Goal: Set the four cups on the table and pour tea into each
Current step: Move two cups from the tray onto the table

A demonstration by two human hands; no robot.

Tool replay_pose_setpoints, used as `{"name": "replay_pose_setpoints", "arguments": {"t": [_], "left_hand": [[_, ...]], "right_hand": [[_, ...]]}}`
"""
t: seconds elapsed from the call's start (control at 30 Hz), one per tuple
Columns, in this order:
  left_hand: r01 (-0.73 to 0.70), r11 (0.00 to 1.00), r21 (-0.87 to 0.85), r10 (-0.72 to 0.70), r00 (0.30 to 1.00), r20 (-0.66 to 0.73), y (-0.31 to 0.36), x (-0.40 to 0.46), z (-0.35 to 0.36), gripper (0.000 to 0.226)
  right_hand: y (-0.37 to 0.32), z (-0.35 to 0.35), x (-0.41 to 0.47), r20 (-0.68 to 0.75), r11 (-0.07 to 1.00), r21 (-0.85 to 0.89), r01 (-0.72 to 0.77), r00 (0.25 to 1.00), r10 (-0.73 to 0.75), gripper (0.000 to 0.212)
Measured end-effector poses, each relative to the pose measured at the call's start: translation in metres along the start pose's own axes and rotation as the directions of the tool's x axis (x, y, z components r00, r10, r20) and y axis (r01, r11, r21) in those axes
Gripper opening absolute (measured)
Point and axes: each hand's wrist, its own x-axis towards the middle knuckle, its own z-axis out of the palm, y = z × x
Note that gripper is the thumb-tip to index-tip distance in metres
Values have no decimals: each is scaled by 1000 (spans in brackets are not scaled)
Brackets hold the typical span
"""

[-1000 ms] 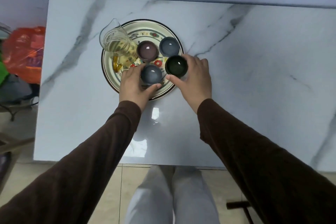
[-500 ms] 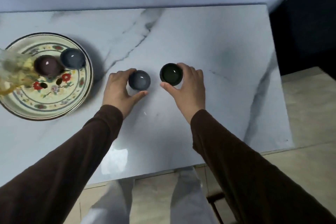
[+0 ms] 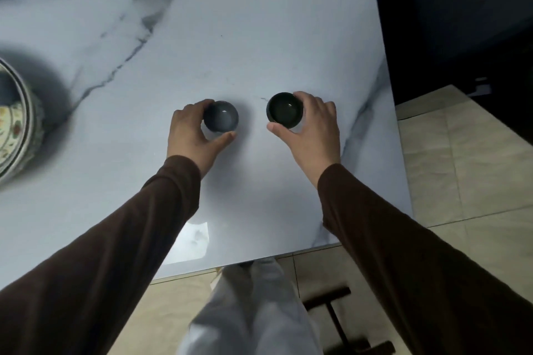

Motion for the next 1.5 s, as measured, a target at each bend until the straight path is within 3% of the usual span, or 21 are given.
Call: {"name": "replay_pose_setpoints", "arguments": {"t": [0.23,0.73,1.5], "left_hand": [[-8,1000,15,8,1000,-18,11,5,14,62],[61,991,121,-51,995,-88,37,32,68,63],[0,969,247,1,1000,-3,40,43,80,66]], "right_hand": [[20,-6,6,-11,1000,28,-4,1000,4,65],[71,-16,74,72,989,33,144,987,-146,65],[78,7,89,39,985,-45,166,986,-165,67]]}}
